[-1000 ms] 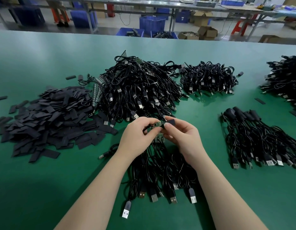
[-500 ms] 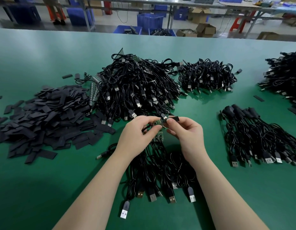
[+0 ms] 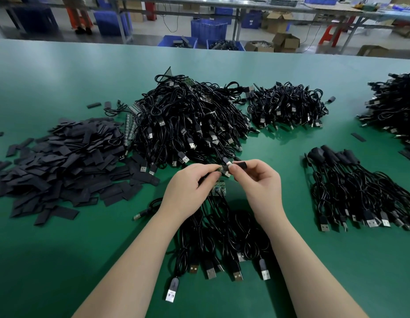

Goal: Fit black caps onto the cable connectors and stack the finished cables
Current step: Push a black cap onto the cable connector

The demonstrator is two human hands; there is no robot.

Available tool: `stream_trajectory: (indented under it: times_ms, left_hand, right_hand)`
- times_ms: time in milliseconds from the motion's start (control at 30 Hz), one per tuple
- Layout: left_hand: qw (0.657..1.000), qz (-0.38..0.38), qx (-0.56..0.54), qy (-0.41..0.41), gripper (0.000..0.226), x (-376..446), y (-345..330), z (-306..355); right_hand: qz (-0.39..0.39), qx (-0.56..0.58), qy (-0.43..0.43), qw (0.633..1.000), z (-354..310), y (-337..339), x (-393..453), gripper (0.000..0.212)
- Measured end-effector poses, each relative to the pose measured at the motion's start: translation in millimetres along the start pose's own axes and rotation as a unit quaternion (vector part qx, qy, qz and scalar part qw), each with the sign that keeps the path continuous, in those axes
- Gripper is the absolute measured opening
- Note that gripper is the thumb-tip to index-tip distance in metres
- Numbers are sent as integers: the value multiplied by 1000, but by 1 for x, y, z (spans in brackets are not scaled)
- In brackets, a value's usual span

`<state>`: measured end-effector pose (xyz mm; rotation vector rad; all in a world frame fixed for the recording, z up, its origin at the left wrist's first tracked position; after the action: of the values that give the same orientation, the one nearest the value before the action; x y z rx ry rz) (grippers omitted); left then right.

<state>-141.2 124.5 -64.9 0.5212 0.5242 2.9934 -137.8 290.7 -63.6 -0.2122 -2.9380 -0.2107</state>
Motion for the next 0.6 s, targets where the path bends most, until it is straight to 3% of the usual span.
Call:
stream_trajectory:
  times_ms: [600]
  left_hand:
    - [1000, -21, 0, -6, 29, 0, -2, 0]
  right_hand:
    - [-35, -27, -16, 999, 6, -1, 3, 11]
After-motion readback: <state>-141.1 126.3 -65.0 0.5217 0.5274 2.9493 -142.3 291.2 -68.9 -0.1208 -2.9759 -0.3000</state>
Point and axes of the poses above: each hand's wrist, its own x-axis towards the middle knuckle, its own y-axis out of the back of the hand, z = x × y, the point moved 8 cm from there along x, towards the middle knuckle, and after that the axes turned 14 degrees about -x, right-handed, at the moved point
